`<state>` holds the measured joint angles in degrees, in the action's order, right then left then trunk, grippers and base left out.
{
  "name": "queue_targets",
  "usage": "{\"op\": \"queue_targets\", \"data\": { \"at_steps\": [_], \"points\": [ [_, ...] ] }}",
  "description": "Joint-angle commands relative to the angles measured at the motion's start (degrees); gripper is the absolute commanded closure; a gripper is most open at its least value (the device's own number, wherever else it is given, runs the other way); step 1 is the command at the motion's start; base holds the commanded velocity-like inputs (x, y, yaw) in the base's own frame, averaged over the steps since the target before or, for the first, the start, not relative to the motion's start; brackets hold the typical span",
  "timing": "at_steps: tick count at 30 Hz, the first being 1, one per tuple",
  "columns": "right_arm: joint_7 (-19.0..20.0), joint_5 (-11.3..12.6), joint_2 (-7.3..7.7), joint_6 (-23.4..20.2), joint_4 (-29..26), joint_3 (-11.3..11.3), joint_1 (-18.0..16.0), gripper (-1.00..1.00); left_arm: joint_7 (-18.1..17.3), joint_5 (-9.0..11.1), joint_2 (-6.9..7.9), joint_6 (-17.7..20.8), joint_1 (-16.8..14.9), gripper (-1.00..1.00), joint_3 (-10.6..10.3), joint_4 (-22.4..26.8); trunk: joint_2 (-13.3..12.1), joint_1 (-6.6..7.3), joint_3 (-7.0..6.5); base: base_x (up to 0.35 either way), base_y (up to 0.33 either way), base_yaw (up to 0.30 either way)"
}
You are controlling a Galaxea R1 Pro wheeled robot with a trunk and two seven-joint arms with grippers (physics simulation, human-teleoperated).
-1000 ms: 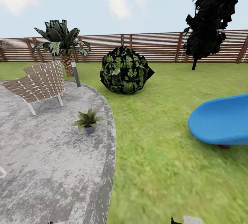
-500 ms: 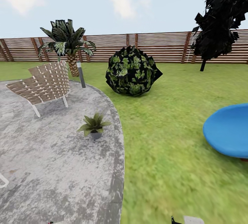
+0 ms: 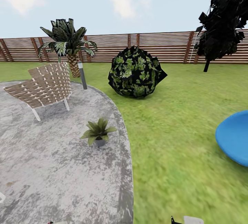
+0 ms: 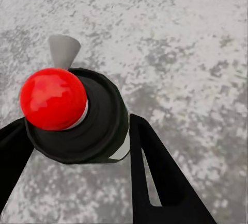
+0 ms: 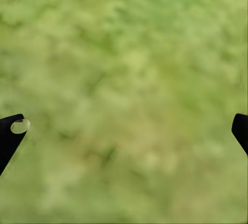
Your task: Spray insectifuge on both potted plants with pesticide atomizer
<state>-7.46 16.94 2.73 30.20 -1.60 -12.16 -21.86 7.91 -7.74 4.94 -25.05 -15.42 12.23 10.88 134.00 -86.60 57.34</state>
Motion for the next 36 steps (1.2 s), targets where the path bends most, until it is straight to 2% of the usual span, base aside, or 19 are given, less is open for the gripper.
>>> {"op": "queue_targets", "data": {
  "at_steps": [1, 17, 28, 36],
  "points": [
    [-0.3, 0.3, 0.0, 0.1, 0.0, -0.5, 0.0, -1.0, 0.3, -0.6, -0.02, -0.2, 0.0, 1.0, 0.2, -0.1, 0.0, -0.02, 0.05, 0.283, 0.233, 0.0],
    [-0.3, 0.3, 0.0, 0.1, 0.0, -0.5, 0.0, -1.0, 0.3, -0.6, -0.02, -0.2, 0.0, 1.0, 0.2, -0.1, 0.0, -0.02, 0.05, 0.277, 0.24, 0.0],
    [-0.3, 0.3, -0.27, 0.1, 0.0, -0.5, 0.0, -1.0, 0.3, -0.6, -0.05, -0.2, 0.0, 1.0, 0.2, -0.1, 0.0, -0.02, 0.05, 0.166, 0.301, -0.003],
    [-0.3, 0.3, -0.69, 0.1, 0.0, -0.5, 0.0, -1.0, 0.1, -0.8, 0.01, -0.2, 0.0, 1.0, 0.1, 0.2, 0.0, -0.02, -0.16, 0.044, 0.242, -0.209]
  ]
}}
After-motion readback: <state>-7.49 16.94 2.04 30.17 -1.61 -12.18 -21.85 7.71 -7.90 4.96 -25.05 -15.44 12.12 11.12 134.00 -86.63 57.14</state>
